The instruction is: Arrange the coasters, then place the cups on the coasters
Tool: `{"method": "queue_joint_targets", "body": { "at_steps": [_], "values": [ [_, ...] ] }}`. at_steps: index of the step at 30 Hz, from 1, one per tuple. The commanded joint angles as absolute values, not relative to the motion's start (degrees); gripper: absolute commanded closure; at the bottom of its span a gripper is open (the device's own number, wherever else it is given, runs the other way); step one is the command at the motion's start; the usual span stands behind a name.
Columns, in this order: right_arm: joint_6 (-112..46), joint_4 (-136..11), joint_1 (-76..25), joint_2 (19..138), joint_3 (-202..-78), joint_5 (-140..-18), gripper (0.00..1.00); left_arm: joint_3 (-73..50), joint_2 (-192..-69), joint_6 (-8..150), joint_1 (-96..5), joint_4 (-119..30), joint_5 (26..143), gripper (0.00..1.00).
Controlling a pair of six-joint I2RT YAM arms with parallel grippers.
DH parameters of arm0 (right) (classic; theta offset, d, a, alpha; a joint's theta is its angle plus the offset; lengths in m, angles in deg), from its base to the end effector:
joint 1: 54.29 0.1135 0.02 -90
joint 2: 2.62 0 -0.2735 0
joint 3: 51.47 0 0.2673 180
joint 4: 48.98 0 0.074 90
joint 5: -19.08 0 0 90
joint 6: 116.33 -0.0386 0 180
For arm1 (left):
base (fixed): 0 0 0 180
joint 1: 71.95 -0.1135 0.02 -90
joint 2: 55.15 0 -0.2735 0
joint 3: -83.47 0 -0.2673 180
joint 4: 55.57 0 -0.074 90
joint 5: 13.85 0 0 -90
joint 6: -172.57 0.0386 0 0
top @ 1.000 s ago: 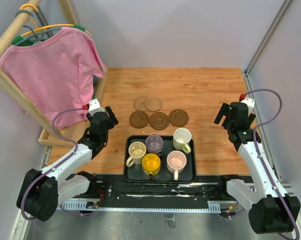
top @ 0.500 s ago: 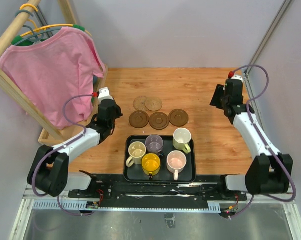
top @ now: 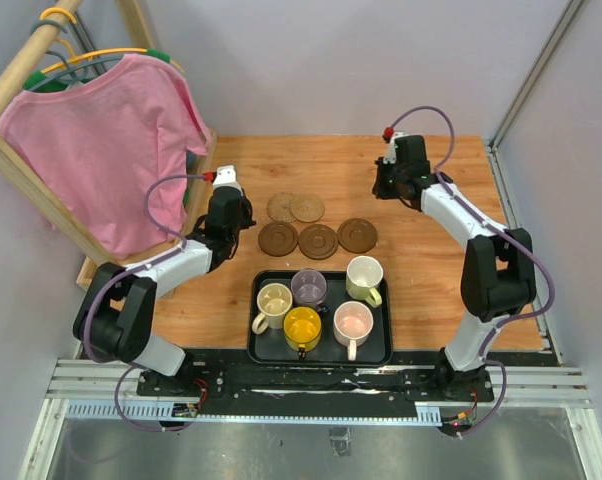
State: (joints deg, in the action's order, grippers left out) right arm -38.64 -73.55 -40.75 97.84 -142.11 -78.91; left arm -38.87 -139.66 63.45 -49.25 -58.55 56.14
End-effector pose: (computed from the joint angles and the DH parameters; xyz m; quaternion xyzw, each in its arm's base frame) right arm 0.4126 0.1049 0.2735 -0.0420 0.8820 0.1641 0.4398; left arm 0.3124 -0.1164 0.2204 -0.0690 0.8279 -0.0558 0.5539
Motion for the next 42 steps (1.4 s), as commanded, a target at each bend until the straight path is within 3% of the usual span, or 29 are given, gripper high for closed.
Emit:
{"method": "queue_joint_targets", "body": {
  "at_steps": [1, 12, 19, 30, 42],
  "values": [
    [-36.2, -72.8, -36.0, 100.2, -145.6, -83.3, 0.99, -38.9, -140.0, 63.2, -49.1, -60.1, 58.9, 1.0],
    [-37.7, -76.4, -33.8, 114.3, -156.6, -98.9, 0.99, -35.5, -151.0, 57.9, -49.1, -60.2, 62.9, 0.99],
    [-37.0, -80.4, -33.5, 124.8, -170.4, -103.9, 0.99, -22.9, -160.7, 59.5, -49.1, -57.4, 61.4, 1.0],
    [-36.5, -82.0, -31.6, 130.4, -176.1, -105.7, 0.99, -7.7, -173.8, 61.9, -49.0, -52.2, 64.8, 1.0],
    [-36.5, -85.0, -28.2, 135.5, -178.9, -104.1, 0.99, -3.2, -177.6, 62.7, -50.1, -44.2, 65.8, 0.99]
  ]
}}
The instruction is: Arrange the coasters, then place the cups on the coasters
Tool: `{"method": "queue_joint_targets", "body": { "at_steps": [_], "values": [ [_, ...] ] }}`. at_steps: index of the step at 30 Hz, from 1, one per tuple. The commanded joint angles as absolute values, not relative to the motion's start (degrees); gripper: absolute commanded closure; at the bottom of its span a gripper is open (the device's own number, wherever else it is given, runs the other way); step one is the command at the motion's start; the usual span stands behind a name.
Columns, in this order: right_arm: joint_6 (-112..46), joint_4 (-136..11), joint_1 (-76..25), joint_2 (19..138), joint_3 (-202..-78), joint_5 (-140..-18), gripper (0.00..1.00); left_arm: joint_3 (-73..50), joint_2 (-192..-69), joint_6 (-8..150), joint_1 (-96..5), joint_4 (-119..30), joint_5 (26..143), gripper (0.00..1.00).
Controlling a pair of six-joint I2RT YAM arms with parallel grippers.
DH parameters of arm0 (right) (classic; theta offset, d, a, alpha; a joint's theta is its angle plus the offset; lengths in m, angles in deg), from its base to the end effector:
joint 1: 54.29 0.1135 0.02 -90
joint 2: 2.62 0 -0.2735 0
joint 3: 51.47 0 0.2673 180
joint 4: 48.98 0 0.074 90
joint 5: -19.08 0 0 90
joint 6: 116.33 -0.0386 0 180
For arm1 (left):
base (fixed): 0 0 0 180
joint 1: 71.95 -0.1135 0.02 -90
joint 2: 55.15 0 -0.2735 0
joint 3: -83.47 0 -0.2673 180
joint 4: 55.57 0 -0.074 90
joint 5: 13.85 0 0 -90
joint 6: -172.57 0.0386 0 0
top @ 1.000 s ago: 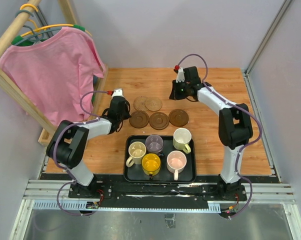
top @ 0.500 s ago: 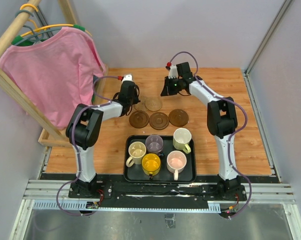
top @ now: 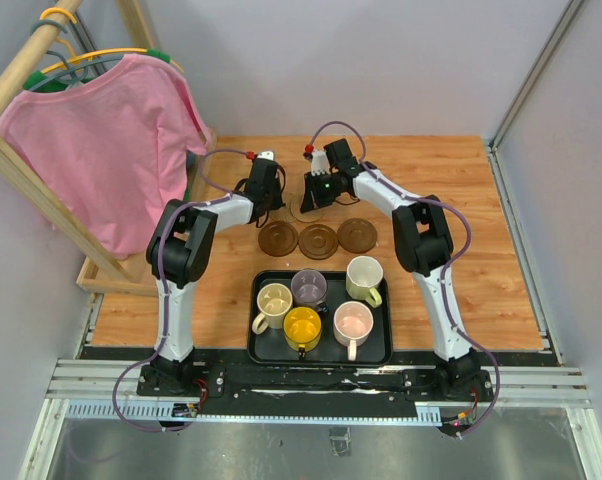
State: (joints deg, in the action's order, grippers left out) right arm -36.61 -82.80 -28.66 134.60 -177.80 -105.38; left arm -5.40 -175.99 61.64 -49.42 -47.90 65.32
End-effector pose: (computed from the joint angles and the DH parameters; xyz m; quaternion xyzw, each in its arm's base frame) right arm 0.4940 0.2612 0.1743 -0.2308 0.8584 0.3734 0.2656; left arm 0.4473 -0.1777 0.1479 -0.0294 0.8929 -0.0848 0.4412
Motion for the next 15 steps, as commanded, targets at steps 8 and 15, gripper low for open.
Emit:
{"method": "queue_joint_targets", "body": {
  "at_steps": [8, 15],
  "values": [
    [-36.1, -89.5, -28.8, 135.3, -176.1, -92.1, 0.99, -3.2, -177.8, 63.3, -50.1, -42.7, 65.3, 0.99],
    [-39.5, -89.5, -31.6, 134.6, -173.9, -87.9, 0.99, -1.9, -178.5, 64.3, -50.1, -42.2, 67.4, 0.99]
  ]
}}
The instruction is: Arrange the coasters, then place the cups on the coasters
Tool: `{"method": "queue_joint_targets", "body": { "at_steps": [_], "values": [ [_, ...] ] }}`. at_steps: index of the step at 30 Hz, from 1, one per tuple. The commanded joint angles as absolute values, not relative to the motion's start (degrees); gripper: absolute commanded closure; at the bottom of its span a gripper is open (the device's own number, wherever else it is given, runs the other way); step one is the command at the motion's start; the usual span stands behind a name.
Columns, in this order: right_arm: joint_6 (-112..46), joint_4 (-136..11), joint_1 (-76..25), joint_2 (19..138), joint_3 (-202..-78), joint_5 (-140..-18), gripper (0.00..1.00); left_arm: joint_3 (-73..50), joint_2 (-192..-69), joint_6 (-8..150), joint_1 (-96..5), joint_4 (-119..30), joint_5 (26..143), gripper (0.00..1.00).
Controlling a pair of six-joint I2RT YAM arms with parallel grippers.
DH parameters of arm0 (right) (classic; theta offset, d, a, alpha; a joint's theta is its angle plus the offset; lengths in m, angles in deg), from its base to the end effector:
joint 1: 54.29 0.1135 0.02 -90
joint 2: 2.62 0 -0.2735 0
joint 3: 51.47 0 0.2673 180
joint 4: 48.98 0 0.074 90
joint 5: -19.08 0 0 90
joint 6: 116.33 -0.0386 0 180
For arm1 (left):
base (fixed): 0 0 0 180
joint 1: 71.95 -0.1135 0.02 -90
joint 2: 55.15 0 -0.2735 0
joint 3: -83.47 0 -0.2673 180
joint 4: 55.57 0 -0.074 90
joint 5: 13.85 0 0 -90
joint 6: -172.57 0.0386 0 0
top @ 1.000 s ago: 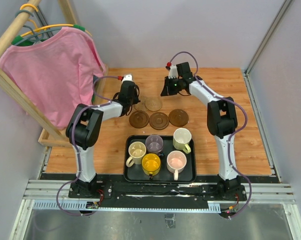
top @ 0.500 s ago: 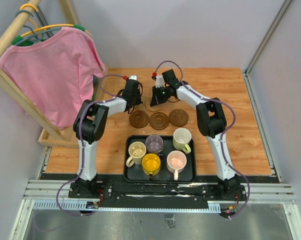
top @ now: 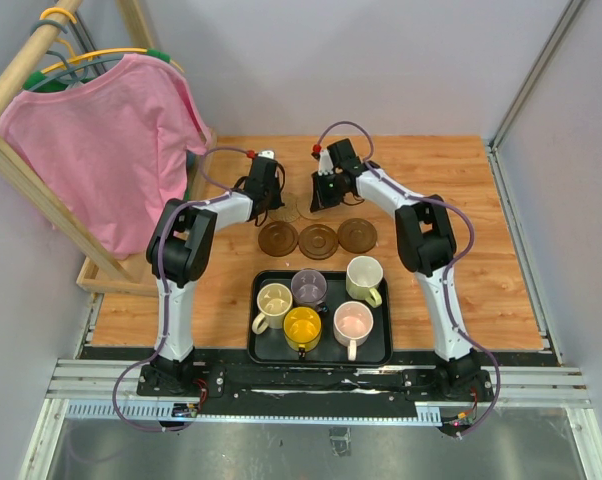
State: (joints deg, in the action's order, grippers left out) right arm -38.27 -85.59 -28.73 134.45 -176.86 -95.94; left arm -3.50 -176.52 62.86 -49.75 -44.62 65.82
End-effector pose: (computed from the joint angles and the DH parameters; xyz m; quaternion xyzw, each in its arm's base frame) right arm 0.4932 0.2540 0.1643 -0.1847 0.8967 0.3034 0.2640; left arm 0.4510 -0.1766 0.1492 -0.0190 0.9006 -0.0766 0.4274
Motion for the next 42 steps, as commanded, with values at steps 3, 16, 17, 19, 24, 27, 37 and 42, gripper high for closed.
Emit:
{"method": "queue_joint_targets", "body": {
  "at_steps": [3, 16, 17, 19, 24, 27, 37, 42],
  "values": [
    [-39.9, -89.5, -32.5, 133.7, -172.9, -85.9, 0.99, -1.0, -179.1, 65.0, -50.1, -42.3, 68.5, 1.0],
    [-40.0, -89.0, -35.3, 132.3, -172.7, -84.3, 0.99, 8.0, -184.7, 66.3, -49.9, -39.9, 78.1, 0.99],
    [-39.9, -89.0, -35.3, 132.2, -172.8, -84.4, 0.99, 8.4, -184.8, 66.4, -49.9, -39.9, 78.4, 0.99],
    [-39.9, -89.0, -35.3, 132.1, -172.8, -84.6, 0.99, 8.8, -185.0, 66.4, -49.8, -40.0, 79.1, 1.0],
    [-39.5, -88.2, -35.4, 131.1, -172.6, -85.8, 0.99, 8.4, -184.7, 66.0, -49.9, -40.6, 78.4, 0.99],
    [-38.7, -87.6, -35.3, 129.7, -172.6, -86.8, 0.99, 7.1, -183.2, 65.6, -49.8, -42.6, 77.4, 1.0],
    [-35.7, -86.0, -35.2, 121.4, -170.6, -87.1, 0.74, 5.5, -175.6, 65.8, -49.9, -47.4, 73.3, 0.99],
    [-35.6, -84.6, -34.5, 115.9, -163.8, -86.6, 0.71, -0.3, -169.4, 66.5, -49.9, -49.3, 72.2, 0.99]
  ]
}}
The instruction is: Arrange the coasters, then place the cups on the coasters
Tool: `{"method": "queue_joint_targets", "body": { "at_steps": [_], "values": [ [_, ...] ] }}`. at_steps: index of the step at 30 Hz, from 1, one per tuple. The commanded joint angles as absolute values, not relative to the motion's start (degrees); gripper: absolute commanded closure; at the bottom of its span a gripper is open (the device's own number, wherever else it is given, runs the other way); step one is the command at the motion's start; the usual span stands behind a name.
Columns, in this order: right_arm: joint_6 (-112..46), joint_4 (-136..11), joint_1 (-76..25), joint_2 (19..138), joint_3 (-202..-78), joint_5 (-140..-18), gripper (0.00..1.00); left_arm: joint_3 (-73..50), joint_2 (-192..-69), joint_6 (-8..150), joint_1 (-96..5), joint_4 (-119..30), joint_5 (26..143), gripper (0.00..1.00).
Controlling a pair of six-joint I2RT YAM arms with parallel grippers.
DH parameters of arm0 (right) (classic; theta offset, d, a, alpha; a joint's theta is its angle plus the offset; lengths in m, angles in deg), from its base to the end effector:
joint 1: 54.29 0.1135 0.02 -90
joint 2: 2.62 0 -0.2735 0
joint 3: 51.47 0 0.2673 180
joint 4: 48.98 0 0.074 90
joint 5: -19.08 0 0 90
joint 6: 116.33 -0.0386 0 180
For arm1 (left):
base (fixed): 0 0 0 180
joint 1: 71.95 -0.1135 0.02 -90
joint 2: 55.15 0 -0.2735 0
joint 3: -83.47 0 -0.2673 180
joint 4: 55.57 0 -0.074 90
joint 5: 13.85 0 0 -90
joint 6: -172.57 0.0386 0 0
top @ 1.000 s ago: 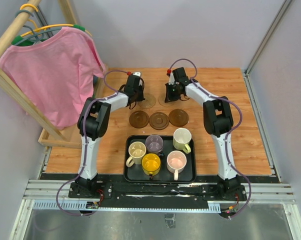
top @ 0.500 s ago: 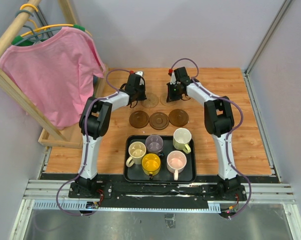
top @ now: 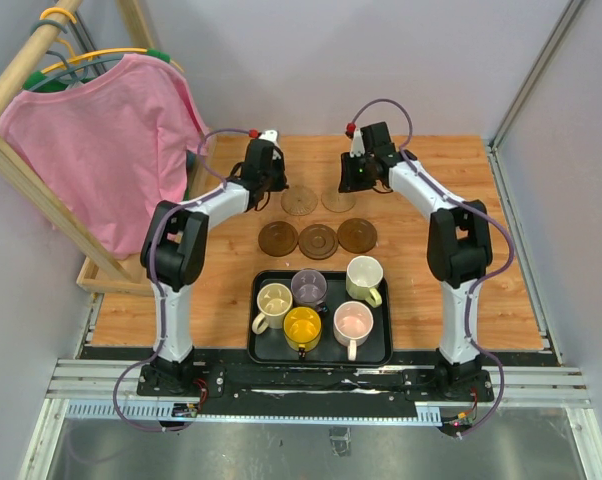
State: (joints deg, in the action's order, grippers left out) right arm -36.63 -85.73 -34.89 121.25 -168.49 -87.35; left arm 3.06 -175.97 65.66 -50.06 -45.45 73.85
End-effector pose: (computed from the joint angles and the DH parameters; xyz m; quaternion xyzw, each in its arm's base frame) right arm 0.4852 0.1824 0.2321 -0.1283 0.9024 0.2269 0.3432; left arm 0.4696 -0.1870 0.1930 0.0280 0.8713 -0.1461 0.4677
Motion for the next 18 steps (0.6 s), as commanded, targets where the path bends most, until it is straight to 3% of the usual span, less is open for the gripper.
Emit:
{"method": "queue_joint_targets", "body": {
  "at_steps": [1, 3, 6, 18],
  "values": [
    [-35.6, -84.1, -34.4, 114.7, -161.9, -86.5, 0.72, -2.2, -168.0, 66.6, -50.0, -49.5, 72.1, 0.99],
    [-35.6, -83.4, -34.4, 112.0, -157.8, -86.0, 0.78, -6.6, -165.2, 66.5, -50.0, -49.9, 72.2, 0.99],
    [-35.1, -83.4, -34.4, 108.4, -151.8, -85.5, 0.98, -14.4, -160.9, 65.1, -49.9, -50.4, 71.7, 0.99],
    [-35.4, -83.1, -34.4, 103.5, -141.3, -87.0, 0.99, -30.7, -150.3, 62.9, -47.8, -53.2, 79.1, 0.99]
  ]
}}
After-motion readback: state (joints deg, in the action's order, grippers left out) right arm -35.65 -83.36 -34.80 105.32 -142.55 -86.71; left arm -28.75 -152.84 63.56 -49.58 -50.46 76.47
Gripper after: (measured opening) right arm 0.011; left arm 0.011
